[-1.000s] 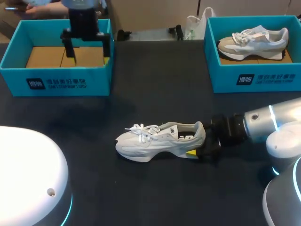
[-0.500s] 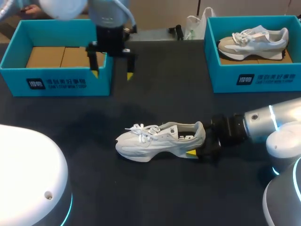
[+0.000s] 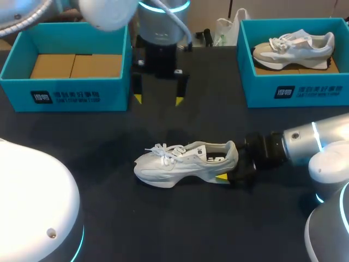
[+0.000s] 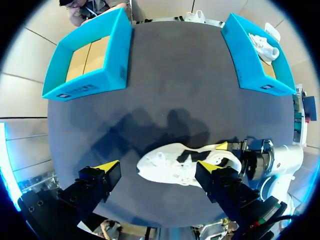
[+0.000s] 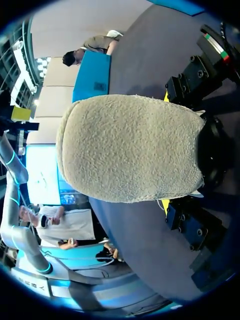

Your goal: Take the shoe out of the shoebox, open the shoe tongue, remove and reinsert the insole, then place the shoe into the shoebox

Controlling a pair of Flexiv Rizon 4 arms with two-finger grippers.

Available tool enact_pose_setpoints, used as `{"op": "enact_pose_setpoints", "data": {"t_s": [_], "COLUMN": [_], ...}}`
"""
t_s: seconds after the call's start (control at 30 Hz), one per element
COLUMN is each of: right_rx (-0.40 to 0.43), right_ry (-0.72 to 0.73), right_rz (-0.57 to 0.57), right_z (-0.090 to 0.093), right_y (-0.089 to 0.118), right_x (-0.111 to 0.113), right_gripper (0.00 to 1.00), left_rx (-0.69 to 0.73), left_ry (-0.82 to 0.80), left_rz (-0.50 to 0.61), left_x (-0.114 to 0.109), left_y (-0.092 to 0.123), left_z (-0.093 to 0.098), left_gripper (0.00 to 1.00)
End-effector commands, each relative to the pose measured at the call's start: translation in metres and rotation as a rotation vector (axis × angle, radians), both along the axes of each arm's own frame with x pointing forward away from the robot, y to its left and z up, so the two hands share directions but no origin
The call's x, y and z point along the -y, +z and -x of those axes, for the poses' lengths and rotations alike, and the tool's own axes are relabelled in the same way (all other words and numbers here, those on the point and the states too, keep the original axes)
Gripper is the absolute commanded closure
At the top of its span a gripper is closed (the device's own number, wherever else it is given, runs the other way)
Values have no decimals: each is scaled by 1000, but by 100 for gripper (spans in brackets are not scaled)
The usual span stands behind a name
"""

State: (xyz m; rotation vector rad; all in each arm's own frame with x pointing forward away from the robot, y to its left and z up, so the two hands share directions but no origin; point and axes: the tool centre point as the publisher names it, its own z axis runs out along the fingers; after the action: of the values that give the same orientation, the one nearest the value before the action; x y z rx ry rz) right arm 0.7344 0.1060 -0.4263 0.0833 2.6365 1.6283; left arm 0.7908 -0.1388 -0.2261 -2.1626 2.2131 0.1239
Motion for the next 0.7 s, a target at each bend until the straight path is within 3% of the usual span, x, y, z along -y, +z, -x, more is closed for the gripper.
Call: {"op": "enact_pose_setpoints", "data": {"t_s": [0.03, 0.5, 0.7], "right_rx": [1, 1, 1], "right_ry": [-3, -3, -3], "right_rz": [2, 2, 2], "right_z": [-4, -4, -4], "right_y": [-6, -6, -6], "right_x": [-1, -1, -1], "right_gripper": [100, 100, 100], "left_rx": [-9, -38, -25], "left_ry": [3, 1, -22], "left_rz": [-58, -111, -103], "left_x": [21, 67, 85], "left_y": [-7, -33, -51], "left_z": [6, 45, 51], "left_gripper": [0, 0, 0]}}
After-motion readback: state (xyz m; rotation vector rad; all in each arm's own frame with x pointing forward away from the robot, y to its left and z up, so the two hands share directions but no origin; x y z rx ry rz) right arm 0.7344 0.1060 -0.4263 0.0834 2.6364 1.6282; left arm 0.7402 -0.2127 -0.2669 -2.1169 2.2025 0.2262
